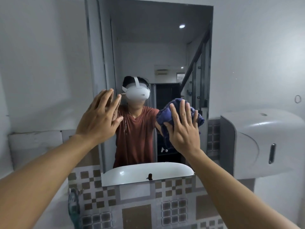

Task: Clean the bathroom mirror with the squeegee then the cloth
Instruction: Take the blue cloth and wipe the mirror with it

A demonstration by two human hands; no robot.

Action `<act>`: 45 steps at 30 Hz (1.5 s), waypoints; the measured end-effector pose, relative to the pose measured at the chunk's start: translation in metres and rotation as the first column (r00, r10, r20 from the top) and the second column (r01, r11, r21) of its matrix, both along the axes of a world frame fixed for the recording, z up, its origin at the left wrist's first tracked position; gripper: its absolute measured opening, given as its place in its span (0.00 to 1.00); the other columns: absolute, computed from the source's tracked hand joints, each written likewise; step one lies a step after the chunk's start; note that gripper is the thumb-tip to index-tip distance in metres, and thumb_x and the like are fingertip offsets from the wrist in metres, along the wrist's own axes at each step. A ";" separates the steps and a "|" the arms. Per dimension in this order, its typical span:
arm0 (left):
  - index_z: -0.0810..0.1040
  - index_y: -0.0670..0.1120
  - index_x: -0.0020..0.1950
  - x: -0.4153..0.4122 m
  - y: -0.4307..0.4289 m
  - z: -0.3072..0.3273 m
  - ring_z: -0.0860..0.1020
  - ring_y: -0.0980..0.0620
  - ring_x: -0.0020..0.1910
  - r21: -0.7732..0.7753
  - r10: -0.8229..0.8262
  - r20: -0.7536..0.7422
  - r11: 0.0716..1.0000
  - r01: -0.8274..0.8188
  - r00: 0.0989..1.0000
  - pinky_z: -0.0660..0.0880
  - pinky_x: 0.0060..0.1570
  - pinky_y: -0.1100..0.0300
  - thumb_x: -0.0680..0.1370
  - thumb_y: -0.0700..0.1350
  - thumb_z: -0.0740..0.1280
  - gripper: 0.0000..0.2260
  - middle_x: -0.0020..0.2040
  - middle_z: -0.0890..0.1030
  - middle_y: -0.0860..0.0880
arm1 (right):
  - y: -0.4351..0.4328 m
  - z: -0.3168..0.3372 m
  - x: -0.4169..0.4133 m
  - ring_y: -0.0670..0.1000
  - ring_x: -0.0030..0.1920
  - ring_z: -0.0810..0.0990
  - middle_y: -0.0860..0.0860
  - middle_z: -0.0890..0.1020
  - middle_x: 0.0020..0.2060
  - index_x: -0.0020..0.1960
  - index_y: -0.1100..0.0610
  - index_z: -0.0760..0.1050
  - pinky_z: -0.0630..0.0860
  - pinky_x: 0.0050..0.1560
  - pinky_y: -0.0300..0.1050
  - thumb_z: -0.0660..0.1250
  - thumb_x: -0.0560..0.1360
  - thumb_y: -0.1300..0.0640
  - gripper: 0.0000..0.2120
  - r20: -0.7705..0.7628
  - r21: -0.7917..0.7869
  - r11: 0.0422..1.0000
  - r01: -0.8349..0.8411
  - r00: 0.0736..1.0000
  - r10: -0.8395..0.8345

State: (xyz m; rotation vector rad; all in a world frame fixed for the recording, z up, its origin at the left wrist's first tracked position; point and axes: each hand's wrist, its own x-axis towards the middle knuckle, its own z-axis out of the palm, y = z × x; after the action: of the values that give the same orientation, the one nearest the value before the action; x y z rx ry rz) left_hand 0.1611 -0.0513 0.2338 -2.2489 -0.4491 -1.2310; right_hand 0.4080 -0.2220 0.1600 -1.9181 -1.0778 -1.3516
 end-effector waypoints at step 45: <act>0.63 0.47 0.80 -0.005 0.010 0.011 0.59 0.36 0.78 0.060 0.047 -0.071 0.997 -0.043 0.996 0.66 0.73 0.40 0.77 0.58 0.69 0.35 0.79 0.61 0.37 | 0.109 -0.072 -0.111 0.57 0.81 0.56 0.56 0.61 0.80 0.80 0.55 0.62 0.54 0.77 0.67 0.57 0.84 0.46 0.27 0.408 -0.423 0.892 -0.160 0.845 0.345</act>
State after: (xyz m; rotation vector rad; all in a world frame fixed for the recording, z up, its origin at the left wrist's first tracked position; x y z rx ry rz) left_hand 0.1563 -0.0415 0.2446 -2.2138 -0.4286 -1.1224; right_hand 0.2968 -0.1131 0.0883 -1.6263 -1.8871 -1.5849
